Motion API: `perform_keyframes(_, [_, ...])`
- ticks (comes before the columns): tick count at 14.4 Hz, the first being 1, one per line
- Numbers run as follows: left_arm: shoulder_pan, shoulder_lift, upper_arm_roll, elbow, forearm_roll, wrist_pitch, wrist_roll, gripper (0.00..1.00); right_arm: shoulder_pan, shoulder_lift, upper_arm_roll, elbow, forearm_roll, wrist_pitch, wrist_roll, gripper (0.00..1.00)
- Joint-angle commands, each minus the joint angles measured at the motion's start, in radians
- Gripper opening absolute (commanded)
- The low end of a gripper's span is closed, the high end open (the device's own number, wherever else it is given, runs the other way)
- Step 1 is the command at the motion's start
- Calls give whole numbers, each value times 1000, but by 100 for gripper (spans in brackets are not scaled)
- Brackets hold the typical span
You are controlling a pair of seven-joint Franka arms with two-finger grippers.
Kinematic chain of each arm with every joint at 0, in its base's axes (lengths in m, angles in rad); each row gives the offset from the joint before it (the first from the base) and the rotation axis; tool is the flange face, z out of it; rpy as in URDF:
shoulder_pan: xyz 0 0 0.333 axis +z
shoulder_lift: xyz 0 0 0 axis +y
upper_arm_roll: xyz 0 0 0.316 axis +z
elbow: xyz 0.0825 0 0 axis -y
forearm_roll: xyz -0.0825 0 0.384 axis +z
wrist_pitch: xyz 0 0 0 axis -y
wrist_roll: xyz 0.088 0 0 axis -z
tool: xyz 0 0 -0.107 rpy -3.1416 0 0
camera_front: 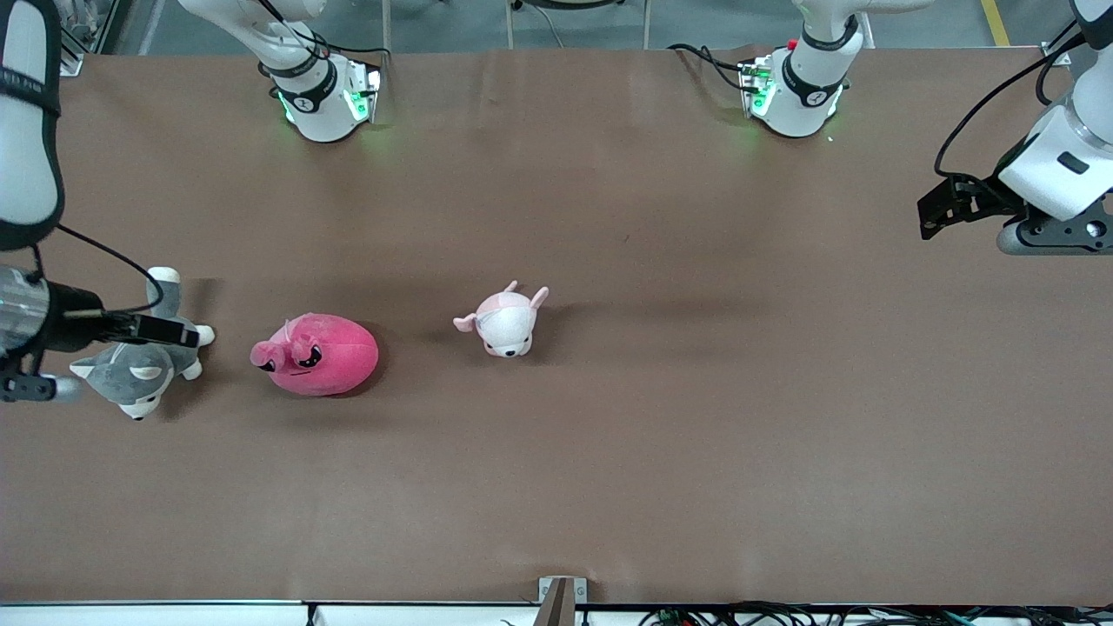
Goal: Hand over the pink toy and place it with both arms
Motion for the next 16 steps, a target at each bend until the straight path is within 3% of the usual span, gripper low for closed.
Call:
perform_keyframes(1, [4,-19,0,-3,-38,-2,-60,100,37,-103,4,-22,-110,-3,19,100])
perform_keyframes(5, [4,-23,0,-9,-72,-4,-88,100,36,-194,3,-22,-188,-6,18,100])
perform_keyframes(10, [6,-38,5,0,-71,-25,-85,100,-3,-250,-2,-5,-193,-110,18,100])
perform_keyframes(12, [8,-44,6,0,-69,-50,-85,100,-4,-295,-1,-34,-194,-107,14,100])
perform_keyframes(14, [9,-46,9,-2,-68,-67,-78,100,-6,-364,4,-137,-197,-39,13,100])
perform_keyframes(16, [11,-44,9,1,-69,-68,-73,100,-47,-376,21,-172,-196,-1,14,100])
